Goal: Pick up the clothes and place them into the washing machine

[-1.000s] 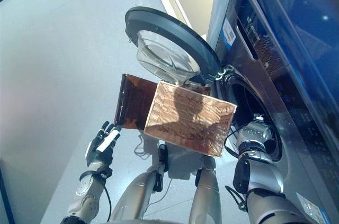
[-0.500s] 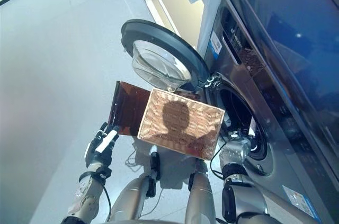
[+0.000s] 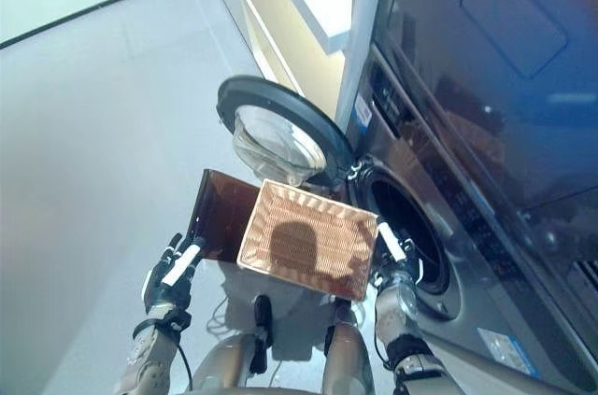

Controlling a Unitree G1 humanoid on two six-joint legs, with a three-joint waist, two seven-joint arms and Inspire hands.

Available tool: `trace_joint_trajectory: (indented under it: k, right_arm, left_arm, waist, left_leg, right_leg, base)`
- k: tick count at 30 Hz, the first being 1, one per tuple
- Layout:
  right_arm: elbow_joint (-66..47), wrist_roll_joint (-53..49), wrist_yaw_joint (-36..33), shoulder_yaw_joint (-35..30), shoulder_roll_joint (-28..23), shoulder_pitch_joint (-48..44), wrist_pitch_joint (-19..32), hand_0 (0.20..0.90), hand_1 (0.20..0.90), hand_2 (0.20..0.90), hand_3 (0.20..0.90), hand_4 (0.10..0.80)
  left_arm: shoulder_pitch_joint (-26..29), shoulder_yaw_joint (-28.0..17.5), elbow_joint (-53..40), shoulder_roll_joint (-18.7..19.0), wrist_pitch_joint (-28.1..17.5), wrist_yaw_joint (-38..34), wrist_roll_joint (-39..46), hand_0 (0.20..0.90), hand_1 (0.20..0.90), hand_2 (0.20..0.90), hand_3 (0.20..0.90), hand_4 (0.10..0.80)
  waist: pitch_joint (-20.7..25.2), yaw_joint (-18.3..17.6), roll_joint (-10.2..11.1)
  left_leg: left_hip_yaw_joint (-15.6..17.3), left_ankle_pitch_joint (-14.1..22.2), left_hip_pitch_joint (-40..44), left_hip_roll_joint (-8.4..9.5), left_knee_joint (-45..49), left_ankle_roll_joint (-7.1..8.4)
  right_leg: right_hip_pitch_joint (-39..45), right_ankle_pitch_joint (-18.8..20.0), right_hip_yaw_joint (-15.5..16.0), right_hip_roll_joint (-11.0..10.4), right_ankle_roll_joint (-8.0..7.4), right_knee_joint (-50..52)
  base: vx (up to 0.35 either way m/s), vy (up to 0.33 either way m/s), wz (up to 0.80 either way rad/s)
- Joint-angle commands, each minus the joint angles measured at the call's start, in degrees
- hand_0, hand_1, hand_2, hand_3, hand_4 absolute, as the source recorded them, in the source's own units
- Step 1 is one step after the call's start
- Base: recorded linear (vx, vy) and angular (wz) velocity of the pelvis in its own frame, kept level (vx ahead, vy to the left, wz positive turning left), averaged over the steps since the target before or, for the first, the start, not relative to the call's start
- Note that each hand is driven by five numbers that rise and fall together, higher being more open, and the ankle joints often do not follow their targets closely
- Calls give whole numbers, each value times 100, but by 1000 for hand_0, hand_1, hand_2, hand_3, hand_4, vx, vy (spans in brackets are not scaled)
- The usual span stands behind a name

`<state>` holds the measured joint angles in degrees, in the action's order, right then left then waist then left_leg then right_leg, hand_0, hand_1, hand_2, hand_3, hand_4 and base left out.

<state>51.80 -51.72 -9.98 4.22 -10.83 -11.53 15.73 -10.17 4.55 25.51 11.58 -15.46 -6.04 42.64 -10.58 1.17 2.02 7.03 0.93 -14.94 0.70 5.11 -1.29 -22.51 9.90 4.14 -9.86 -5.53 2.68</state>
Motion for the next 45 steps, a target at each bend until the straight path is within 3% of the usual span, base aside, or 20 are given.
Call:
trace_joint_trajectory:
  k: [1,12,14,20,30,45]
  right_arm:
    - [-659,878,234,251,-534,-120,92,900,900,900,900,800]
    - [-1027,2524,533,753,-934,388,-188,900,900,900,900,800]
    - [-1209,3461,574,1025,-1170,460,-285,900,900,900,900,800]
    - [-1036,4464,515,1239,-1323,550,-378,900,900,900,900,800]
    - [-723,3461,812,678,-823,1302,-226,900,900,900,900,800]
    - [-100,3721,709,751,-314,1660,-319,900,900,900,900,800]
  left_arm:
    - [4,-218,-231,44,-402,218,-398,900,900,900,900,800]
    - [-151,-209,-15,0,-336,397,-830,900,900,900,900,800]
    - [-241,-230,13,-10,-284,470,-950,900,900,900,900,800]
    - [-93,-199,529,16,-269,472,-1183,900,900,900,900,800]
    - [173,-97,1599,143,-264,269,-1939,900,900,900,900,800]
    - [218,14,2410,78,-169,270,-2260,900,900,900,900,800]
  waist:
    - [267,63,-212]
    - [710,85,-159]
    - [826,83,-133]
    - [972,49,-74]
    - [1179,-45,-11]
    - [1367,-60,6]
  left_leg:
    - [-189,-480,-203,157,-419,75]
    - [-246,-481,641,120,-887,101]
    - [-225,-497,789,111,-1002,111]
    - [-288,-484,919,107,-1011,130]
    - [-415,-460,1179,101,-1011,155]
    - [-402,-393,1457,106,-1011,129]
  right_leg:
    - [538,-459,153,196,-12,12]
    - [1338,-544,315,234,-75,-383]
    - [1479,-559,340,247,-92,-458]
    - [1672,-583,406,260,-106,-484]
    - [1998,-649,558,273,-132,-439]
    - [2240,-694,566,301,-149,-418]
  base:
    - [80,-35,2]
    - [87,-25,3]
    - [73,-13,3]
    - [29,-16,6]
    - [5,-5,8]
    - [-17,-1,-2]
